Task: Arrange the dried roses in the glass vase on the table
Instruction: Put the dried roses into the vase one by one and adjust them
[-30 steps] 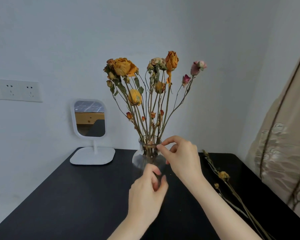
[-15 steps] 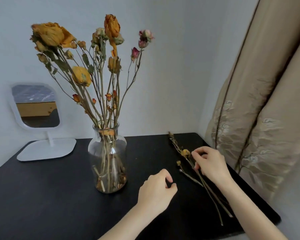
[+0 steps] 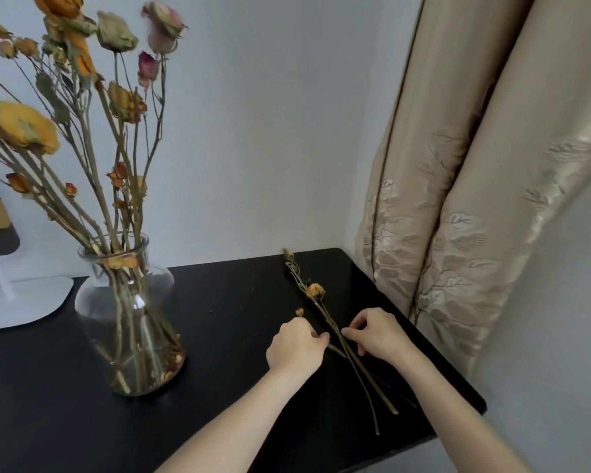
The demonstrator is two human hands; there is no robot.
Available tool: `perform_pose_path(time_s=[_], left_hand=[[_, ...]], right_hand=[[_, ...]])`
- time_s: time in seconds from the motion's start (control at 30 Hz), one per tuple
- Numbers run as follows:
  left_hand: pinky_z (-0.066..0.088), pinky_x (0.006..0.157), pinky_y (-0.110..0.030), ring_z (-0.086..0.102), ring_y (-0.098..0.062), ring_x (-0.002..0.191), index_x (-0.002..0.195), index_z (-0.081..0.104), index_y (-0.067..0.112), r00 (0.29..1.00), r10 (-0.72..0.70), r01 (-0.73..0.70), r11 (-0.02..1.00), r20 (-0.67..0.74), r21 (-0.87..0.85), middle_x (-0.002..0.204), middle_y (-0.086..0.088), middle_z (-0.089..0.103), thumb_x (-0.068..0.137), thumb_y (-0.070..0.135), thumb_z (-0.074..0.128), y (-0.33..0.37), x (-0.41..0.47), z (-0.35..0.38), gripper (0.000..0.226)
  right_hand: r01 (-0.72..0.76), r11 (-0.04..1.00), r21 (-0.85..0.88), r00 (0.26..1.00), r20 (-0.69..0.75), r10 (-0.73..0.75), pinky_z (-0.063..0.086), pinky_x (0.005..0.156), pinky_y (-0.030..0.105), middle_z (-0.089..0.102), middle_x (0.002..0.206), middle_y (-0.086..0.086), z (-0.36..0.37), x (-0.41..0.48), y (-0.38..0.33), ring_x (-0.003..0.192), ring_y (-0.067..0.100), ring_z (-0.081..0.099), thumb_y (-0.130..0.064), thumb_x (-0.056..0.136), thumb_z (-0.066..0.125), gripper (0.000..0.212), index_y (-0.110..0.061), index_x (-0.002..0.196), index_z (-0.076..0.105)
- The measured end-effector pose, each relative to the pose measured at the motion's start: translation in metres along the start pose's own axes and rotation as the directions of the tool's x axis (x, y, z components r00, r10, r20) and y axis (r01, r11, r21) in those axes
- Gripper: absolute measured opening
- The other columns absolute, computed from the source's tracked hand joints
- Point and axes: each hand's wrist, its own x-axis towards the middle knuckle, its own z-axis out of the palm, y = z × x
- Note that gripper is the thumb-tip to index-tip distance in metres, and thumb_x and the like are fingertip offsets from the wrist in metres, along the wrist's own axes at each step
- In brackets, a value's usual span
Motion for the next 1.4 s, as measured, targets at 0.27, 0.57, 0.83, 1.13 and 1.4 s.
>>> perform_pose_path(time_s=[0.27, 0.57, 0.83, 1.13, 1.4], left_hand=[[0.048, 0.063, -0.029, 0.064, -0.022, 0.085, 0.093, 0.06, 0.016, 0.989, -0.132, 0.137, 0.987, -0.061, 0.089, 0.091, 0.0, 0.065, 0.081, 0.047, 0.062, 0.007, 0.017, 0.01, 0.033], [0.041, 0.054, -0.027, 0.053, -0.016, 0.066, 0.078, 0.051, 0.018, 0.971, -0.241, 0.241, 0.968, -0.003, 0.071, 0.069, 0.004, 0.05, 0.081, 0.036, 0.062, 0.012, 0.025, 0.008, 0.022], [0.043, 0.055, -0.027, 0.055, -0.017, 0.069, 0.071, 0.049, 0.017, 0.966, -0.26, 0.259, 0.961, -0.004, 0.092, 0.068, 0.002, 0.05, 0.082, 0.034, 0.061, 0.011, 0.027, 0.001, 0.024], [0.039, 0.052, -0.027, 0.056, -0.017, 0.068, 0.071, 0.052, 0.018, 0.972, -0.226, 0.232, 0.968, -0.069, 0.099, 0.071, 0.002, 0.055, 0.082, 0.034, 0.062, 0.0, 0.026, -0.018, 0.022], [0.038, 0.051, -0.025, 0.052, -0.015, 0.057, 0.065, 0.048, 0.015, 0.976, -0.191, 0.193, 0.981, -0.105, 0.009, 0.062, 0.003, 0.052, 0.082, 0.034, 0.061, -0.016, 0.021, -0.041, 0.029]], right_hand=[[-0.04, 0.994, -0.099, 0.998, 0.035, 0.044, 0.049, 0.067, 0.029, 0.064, 0.08, 0.0, 0.008, 0.013, -0.023, 0.081, 0.017, 0.063, -0.038, 0.084, 0.063, 0.02, -0.018, 0.087, 0.062], [-0.094, 0.992, -0.089, 0.995, 0.024, 0.097, 0.048, 0.065, 0.027, 0.067, 0.084, 0.002, 0.013, 0.019, -0.025, 0.077, 0.018, 0.063, -0.03, 0.085, 0.064, 0.014, -0.016, 0.084, 0.065], [-0.099, 0.993, -0.063, 0.995, 0.018, 0.101, 0.05, 0.068, 0.028, 0.069, 0.085, 0.004, 0.011, 0.018, -0.029, 0.08, 0.018, 0.065, -0.029, 0.085, 0.063, 0.017, -0.013, 0.088, 0.067], [-0.121, 0.993, -0.004, 0.993, 0.014, 0.121, 0.055, 0.08, 0.035, 0.07, 0.089, 0.006, 0.002, 0.021, -0.031, 0.085, 0.02, 0.066, -0.028, 0.083, 0.066, 0.016, -0.013, 0.09, 0.068], [-0.177, 0.984, 0.015, 0.982, 0.062, 0.176, 0.055, 0.081, 0.035, 0.071, 0.08, 0.003, 0.013, 0.022, -0.027, 0.08, 0.015, 0.066, -0.026, 0.084, 0.065, 0.014, -0.012, 0.085, 0.069]])
